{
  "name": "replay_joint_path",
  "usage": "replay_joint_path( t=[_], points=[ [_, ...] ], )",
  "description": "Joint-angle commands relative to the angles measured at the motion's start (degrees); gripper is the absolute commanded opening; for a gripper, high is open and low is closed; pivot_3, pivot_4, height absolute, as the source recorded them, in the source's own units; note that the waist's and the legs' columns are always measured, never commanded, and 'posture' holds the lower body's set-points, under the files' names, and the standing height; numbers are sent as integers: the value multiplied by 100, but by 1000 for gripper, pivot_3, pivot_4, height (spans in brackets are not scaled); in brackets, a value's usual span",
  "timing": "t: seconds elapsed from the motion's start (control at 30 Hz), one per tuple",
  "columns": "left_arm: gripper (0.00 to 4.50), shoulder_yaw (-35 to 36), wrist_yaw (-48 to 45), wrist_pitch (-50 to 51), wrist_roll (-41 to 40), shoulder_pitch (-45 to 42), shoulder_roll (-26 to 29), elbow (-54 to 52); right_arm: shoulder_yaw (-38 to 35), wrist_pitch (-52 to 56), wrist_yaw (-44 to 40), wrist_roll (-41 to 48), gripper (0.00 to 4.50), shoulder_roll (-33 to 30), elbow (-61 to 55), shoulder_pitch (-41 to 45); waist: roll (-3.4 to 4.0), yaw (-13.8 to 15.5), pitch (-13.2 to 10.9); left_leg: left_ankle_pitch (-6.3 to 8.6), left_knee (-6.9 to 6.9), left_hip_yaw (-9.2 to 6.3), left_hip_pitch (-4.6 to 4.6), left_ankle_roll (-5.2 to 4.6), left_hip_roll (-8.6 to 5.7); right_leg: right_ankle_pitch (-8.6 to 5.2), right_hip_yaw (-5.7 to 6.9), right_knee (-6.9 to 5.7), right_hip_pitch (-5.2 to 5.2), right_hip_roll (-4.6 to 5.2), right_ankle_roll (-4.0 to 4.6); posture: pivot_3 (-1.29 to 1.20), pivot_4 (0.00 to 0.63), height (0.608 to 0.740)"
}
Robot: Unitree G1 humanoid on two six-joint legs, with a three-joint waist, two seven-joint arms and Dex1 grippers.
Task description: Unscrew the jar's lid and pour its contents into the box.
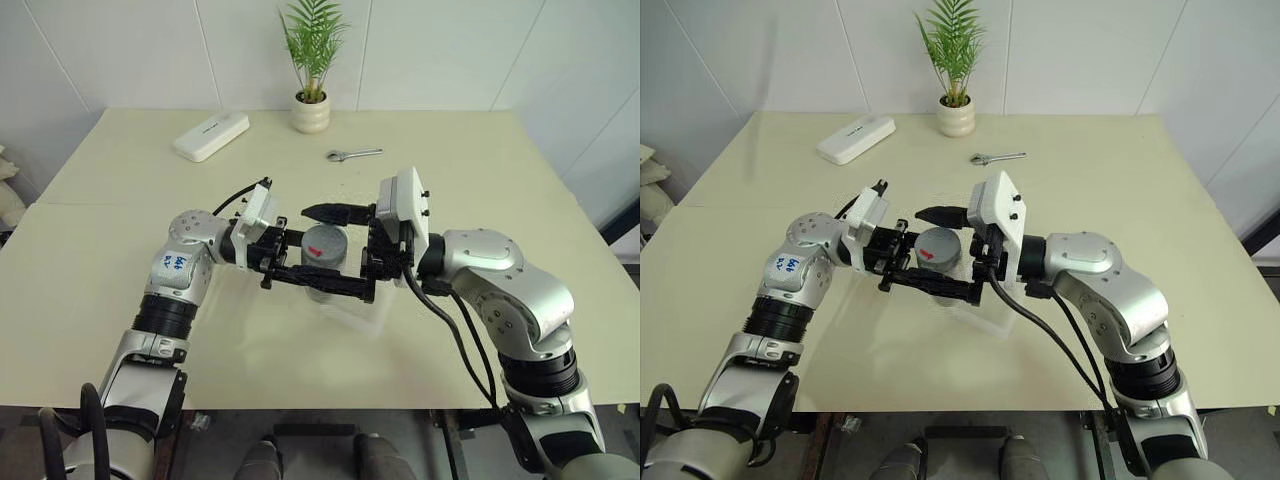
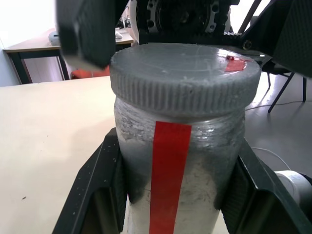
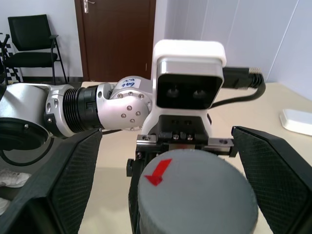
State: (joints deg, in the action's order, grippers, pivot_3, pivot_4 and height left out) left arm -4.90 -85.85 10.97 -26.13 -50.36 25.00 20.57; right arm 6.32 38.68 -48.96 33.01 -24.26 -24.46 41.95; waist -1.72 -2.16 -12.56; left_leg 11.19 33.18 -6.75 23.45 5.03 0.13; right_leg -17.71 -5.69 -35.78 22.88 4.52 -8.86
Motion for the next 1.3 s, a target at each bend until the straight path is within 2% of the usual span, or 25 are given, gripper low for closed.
replay_joint_path(
  t=[0.03,0.47,1.03,1.3],
  points=[
    [1984,76,2,14,-68,-36,16,-266,15,-128,100,-36,4474,47,-2,133,0,1,0,0,0,0,0,0,0,0,0,0,0,0,0,0,150,740],
    [1984,86,76,95,-122,99,-14,-495,-38,-164,450,-218,4474,285,430,386,0,-6,0,0,0,-1,-1,0,0,0,0,-4,0,0,1,0,150,740],
    [1984,201,247,80,-102,207,238,-425,-764,539,705,359,4474,-681,-353,-211,0,21,0,0,1,-2,0,0,0,-1,1,-3,0,0,2,0,150,740],
    [1984,182,268,40,-81,141,231,-319,-982,772,968,631,4474,-850,-681,-253,0,22,0,0,1,-1,0,0,0,-2,0,-1,0,0,3,0,150,740]
  ],
)
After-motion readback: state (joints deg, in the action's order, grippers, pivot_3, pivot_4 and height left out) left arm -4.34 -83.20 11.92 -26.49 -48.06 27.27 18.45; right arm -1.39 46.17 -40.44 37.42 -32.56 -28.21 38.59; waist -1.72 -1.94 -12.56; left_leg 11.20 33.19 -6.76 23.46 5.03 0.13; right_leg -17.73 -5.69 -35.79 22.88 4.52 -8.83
